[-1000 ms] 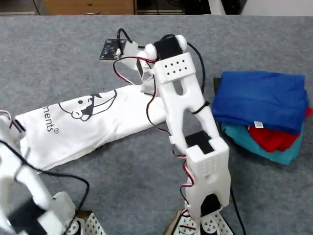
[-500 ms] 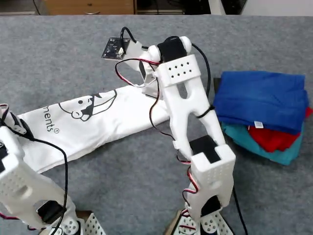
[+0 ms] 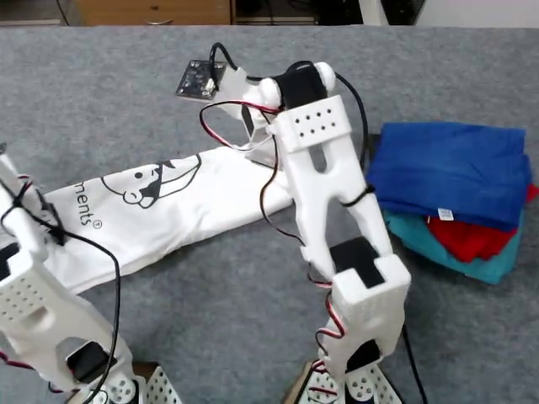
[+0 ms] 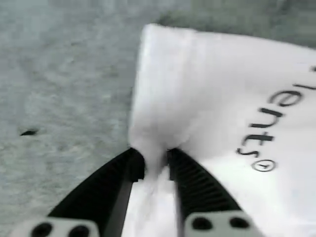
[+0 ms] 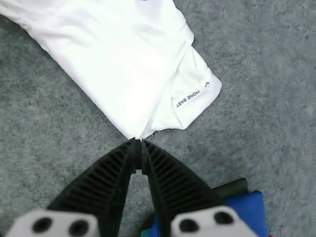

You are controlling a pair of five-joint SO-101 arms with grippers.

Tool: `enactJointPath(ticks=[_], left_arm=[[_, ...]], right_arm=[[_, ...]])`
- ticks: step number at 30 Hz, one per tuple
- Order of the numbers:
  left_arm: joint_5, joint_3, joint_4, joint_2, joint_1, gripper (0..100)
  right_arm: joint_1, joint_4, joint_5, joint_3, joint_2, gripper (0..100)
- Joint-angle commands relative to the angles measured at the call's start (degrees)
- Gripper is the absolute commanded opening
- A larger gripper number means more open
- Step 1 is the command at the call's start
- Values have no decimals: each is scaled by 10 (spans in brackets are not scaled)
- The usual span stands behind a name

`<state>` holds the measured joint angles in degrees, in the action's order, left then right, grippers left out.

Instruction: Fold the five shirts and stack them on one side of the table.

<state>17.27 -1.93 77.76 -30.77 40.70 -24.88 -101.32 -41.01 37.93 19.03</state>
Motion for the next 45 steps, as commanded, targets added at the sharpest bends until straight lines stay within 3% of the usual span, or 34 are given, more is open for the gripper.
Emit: enactJointPath(ticks=[1, 9, 19, 25, 30, 35, 40, 45], left_arm=[[4, 10, 8, -7, -12, 26], [4, -9, 15, -1, 22, 19], [108, -192, 47, -43, 179, 19], [143, -303, 126, -92, 209, 19], [142, -393, 231, -125, 182, 19], [111, -397, 230, -87, 134, 19], [97, -331, 230, 11, 51, 19], [72, -182, 230, 126, -55, 19]], right_arm=[[5, -11, 10, 1, -55, 5], [7, -11, 10, 0, -76, 5], [7, -11, 11, 0, -74, 5], [7, 6, 18, -37, -74, 5], [7, 94, 68, -135, -75, 5], [8, 244, 122, -269, -75, 5], [41, 399, 143, -419, -79, 5], [116, 518, 176, -515, -79, 5]])
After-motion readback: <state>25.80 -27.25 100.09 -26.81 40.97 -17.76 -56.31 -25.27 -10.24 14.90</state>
